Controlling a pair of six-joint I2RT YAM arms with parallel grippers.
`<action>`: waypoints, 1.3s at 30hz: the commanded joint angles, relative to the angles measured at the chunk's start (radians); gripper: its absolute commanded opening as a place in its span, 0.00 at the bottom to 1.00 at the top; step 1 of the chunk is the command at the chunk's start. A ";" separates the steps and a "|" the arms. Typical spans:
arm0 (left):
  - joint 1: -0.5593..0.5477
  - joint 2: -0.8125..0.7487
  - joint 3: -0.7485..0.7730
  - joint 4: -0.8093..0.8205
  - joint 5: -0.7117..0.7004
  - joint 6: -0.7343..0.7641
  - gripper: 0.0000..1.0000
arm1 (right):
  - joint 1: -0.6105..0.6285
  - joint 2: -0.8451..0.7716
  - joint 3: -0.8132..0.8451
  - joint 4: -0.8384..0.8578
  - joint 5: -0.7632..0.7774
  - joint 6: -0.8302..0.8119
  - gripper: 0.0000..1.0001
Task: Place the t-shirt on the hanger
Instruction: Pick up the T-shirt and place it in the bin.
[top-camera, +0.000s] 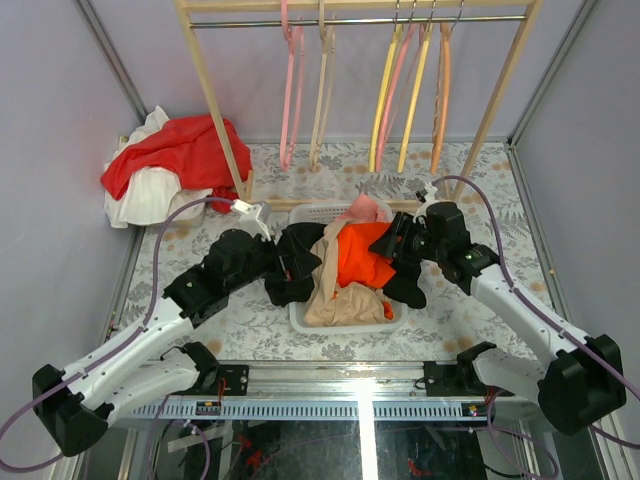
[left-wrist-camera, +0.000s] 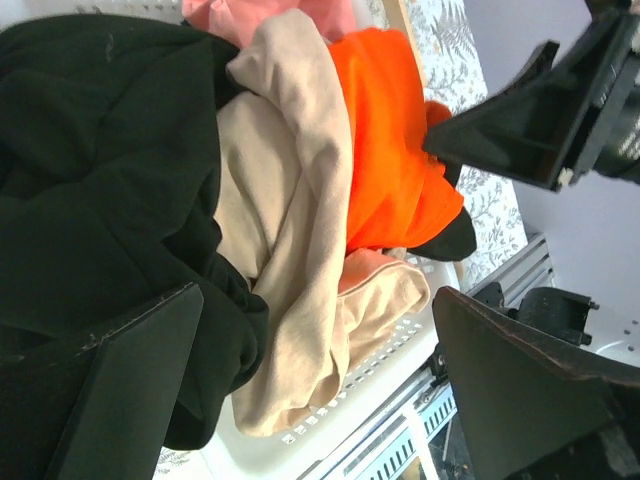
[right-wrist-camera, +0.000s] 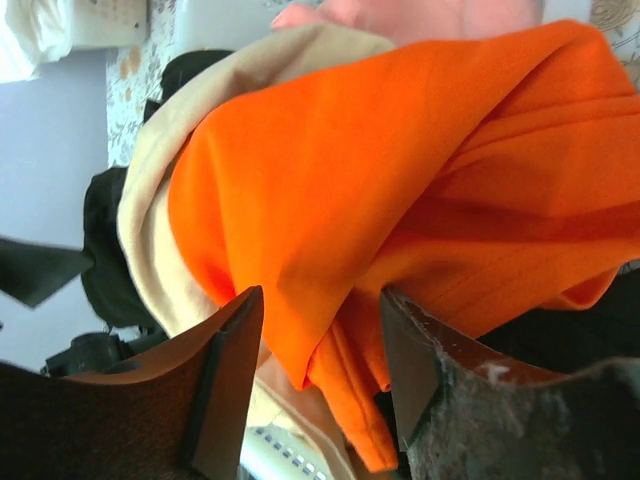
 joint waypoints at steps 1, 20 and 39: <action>-0.077 0.009 0.039 -0.019 -0.153 0.016 1.00 | 0.012 0.053 0.043 0.113 0.062 0.016 0.54; -0.261 0.006 0.148 -0.087 -0.265 0.043 1.00 | 0.019 -0.287 0.050 0.076 0.042 0.032 0.00; -0.702 0.314 0.407 -0.151 -0.775 0.134 1.00 | 0.018 -0.311 0.262 0.045 -0.113 0.104 0.00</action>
